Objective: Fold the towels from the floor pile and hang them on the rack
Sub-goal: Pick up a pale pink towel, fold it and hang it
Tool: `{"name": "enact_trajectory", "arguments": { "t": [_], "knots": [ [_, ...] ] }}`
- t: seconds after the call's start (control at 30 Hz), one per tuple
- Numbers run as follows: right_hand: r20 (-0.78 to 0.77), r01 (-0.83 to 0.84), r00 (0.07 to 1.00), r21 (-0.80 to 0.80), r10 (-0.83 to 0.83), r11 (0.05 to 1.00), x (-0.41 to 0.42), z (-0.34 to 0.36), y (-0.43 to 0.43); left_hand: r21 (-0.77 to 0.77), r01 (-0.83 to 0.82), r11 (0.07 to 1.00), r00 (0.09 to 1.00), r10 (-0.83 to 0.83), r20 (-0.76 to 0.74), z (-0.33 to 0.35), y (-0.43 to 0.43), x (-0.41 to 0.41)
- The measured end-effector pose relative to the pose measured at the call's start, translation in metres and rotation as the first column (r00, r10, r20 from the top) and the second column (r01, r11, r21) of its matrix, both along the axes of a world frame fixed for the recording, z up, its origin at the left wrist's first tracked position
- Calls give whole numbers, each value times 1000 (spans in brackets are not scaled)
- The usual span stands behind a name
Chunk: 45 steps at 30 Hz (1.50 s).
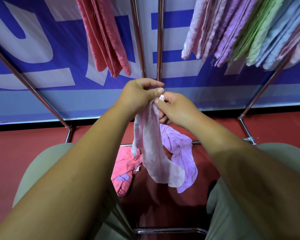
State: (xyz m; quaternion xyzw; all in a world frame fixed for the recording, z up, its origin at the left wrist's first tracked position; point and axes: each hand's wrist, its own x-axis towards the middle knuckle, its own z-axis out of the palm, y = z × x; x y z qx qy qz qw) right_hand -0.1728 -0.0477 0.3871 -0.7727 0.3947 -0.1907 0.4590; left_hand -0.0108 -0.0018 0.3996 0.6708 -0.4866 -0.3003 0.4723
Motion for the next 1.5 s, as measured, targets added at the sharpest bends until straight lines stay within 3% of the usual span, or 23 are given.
{"name": "enact_trajectory", "arguments": {
  "t": [0.13,0.27,0.4,0.57,0.77,0.87,0.97,1.03,1.13,1.27,1.37,1.5],
  "knots": [
    [-121,-28,993,-210,3,977,-2,-2,-6,-2,17,1000,1000,-17,17,-1,-1,4],
    [-36,73,996,-170,-80,983,-4,3,-11,-14,23,1000,996,-22,90,-2,-3,1],
    [43,284,959,-86,-281,955,-3,2,-23,54,55,997,975,-65,214,-4,-2,-4],
    [53,569,822,-107,-567,815,-11,-2,-40,195,-11,981,895,-77,438,1,-3,7],
    [45,702,712,-70,-701,708,-28,2,-62,375,-235,897,767,-65,638,1,11,45],
    [4,707,707,-45,-707,706,-33,-1,-69,424,-248,871,854,-9,519,4,28,60],
    [-42,709,705,24,-708,704,-35,-2,-72,417,-85,905,991,35,126,5,46,69],
    [-56,696,718,51,-694,716,-36,-3,-71,405,-11,914,995,51,-88,3,53,70],
    [-42,692,721,100,-692,715,-34,-2,-67,401,14,916,957,104,-271,3,54,65],
    [2,653,755,83,-655,753,-18,1,-56,408,-42,912,940,175,-293,2,51,58],
    [-55,523,849,-67,-526,850,-2,-2,-42,432,-105,896,942,229,-245,-4,44,56],
    [-85,343,925,-234,-371,910,15,-3,-16,456,-135,880,915,288,-284,-15,32,44]
  ]
}}
